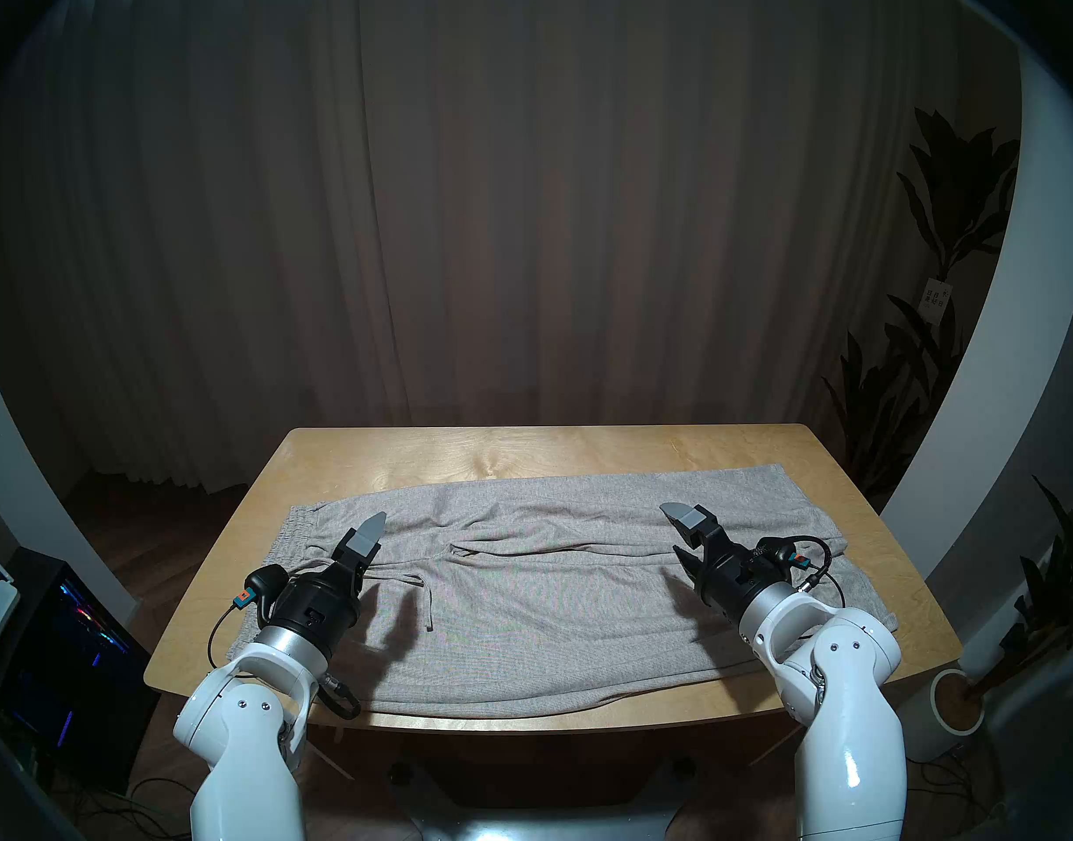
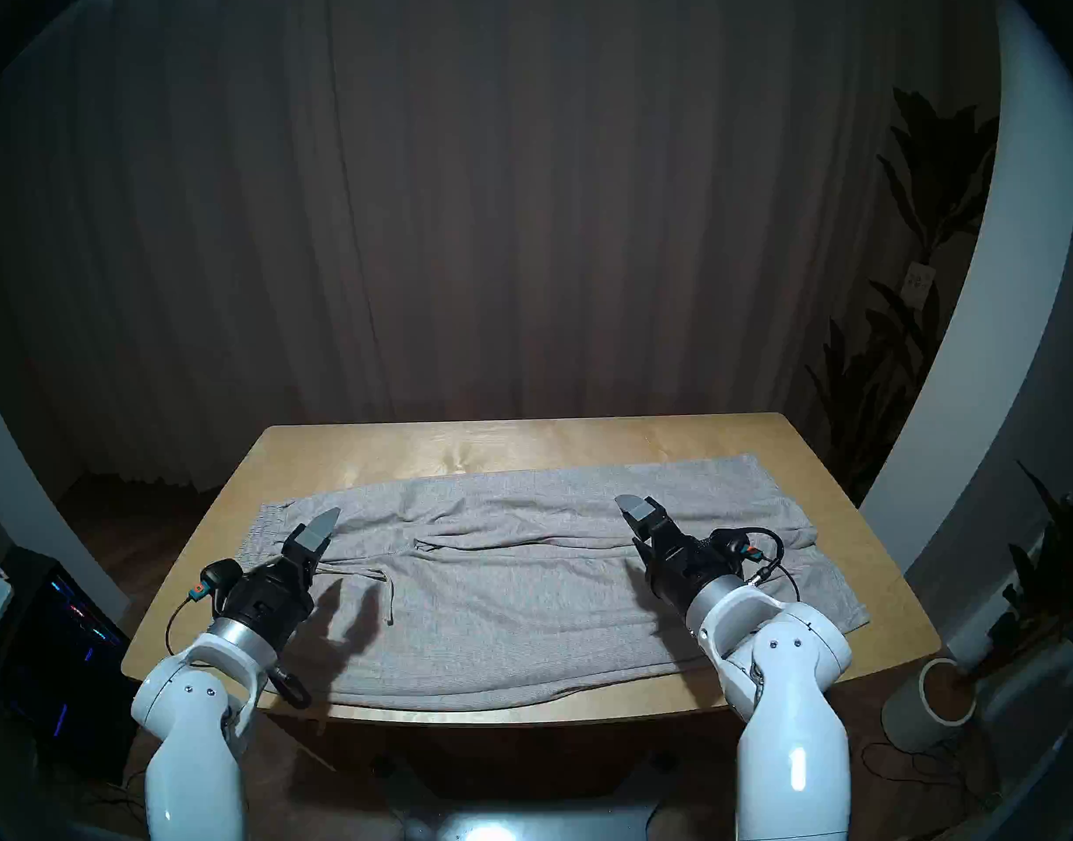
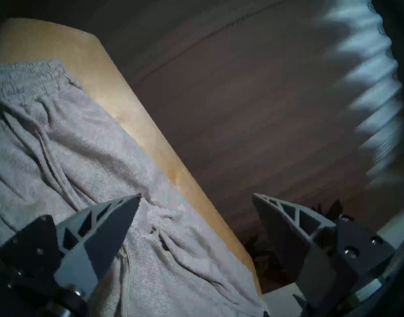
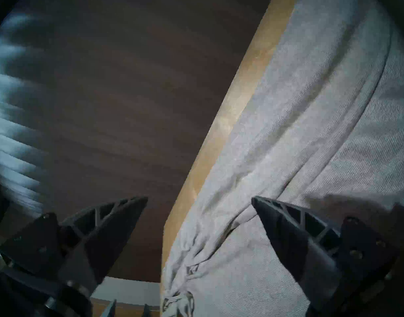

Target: Fold the pants in half lengthwise, then in half again, and set them down flat

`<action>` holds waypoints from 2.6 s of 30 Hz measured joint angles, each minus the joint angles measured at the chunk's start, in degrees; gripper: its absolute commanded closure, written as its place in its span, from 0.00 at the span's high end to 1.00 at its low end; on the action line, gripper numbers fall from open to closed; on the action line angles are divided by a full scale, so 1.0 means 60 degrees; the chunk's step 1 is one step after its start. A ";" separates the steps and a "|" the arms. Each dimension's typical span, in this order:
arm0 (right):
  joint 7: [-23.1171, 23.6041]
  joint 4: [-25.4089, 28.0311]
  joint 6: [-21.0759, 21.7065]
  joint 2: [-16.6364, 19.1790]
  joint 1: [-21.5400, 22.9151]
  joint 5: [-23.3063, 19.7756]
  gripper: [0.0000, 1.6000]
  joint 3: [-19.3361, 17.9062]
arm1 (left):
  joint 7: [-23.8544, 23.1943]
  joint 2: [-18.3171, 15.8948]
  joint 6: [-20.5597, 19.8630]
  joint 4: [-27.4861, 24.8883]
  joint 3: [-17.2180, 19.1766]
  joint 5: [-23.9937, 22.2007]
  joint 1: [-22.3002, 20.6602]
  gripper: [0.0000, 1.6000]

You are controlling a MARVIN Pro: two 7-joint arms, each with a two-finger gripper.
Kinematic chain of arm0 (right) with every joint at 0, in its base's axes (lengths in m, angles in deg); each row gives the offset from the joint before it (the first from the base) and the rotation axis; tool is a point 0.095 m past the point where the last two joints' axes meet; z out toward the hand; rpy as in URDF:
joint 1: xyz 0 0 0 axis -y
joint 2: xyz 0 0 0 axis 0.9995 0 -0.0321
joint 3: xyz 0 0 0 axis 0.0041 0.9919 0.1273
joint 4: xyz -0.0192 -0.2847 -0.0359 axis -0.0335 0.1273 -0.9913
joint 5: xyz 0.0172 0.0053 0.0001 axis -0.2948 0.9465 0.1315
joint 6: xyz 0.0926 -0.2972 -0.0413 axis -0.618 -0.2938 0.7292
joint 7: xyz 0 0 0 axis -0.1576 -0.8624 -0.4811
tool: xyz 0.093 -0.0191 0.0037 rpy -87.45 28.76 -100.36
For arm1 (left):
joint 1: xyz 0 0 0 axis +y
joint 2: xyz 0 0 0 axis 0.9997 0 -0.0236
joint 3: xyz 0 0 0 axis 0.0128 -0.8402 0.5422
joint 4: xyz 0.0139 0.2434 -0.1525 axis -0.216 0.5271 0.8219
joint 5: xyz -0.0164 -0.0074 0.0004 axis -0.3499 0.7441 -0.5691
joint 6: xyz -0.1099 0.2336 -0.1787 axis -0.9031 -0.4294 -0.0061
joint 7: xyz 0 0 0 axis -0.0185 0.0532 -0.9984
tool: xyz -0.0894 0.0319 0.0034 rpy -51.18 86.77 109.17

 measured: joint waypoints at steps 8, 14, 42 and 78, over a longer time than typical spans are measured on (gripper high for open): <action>-0.0713 -0.0113 0.0492 -0.0081 -0.0005 -0.1965 1.00 -0.0315 | 0.0049 0.0195 -0.0852 0.0004 0.0578 -0.1204 -0.0016 1.00; -0.1649 -0.0234 0.0657 -0.0158 -0.0015 -0.3666 1.00 -0.0695 | 0.0453 0.0359 -0.1481 -0.0007 0.1090 -0.2042 -0.0026 1.00; -0.3945 0.0093 0.0883 -0.0022 -0.0230 -0.7303 1.00 -0.2115 | 0.1507 0.0647 -0.2161 -0.0376 0.1960 -0.2758 0.0398 1.00; -0.7339 -0.1196 0.0583 0.1213 -0.0996 -1.2074 1.00 -0.3837 | 0.6055 0.1711 -0.2171 -0.2234 0.1932 -0.5055 0.1670 1.00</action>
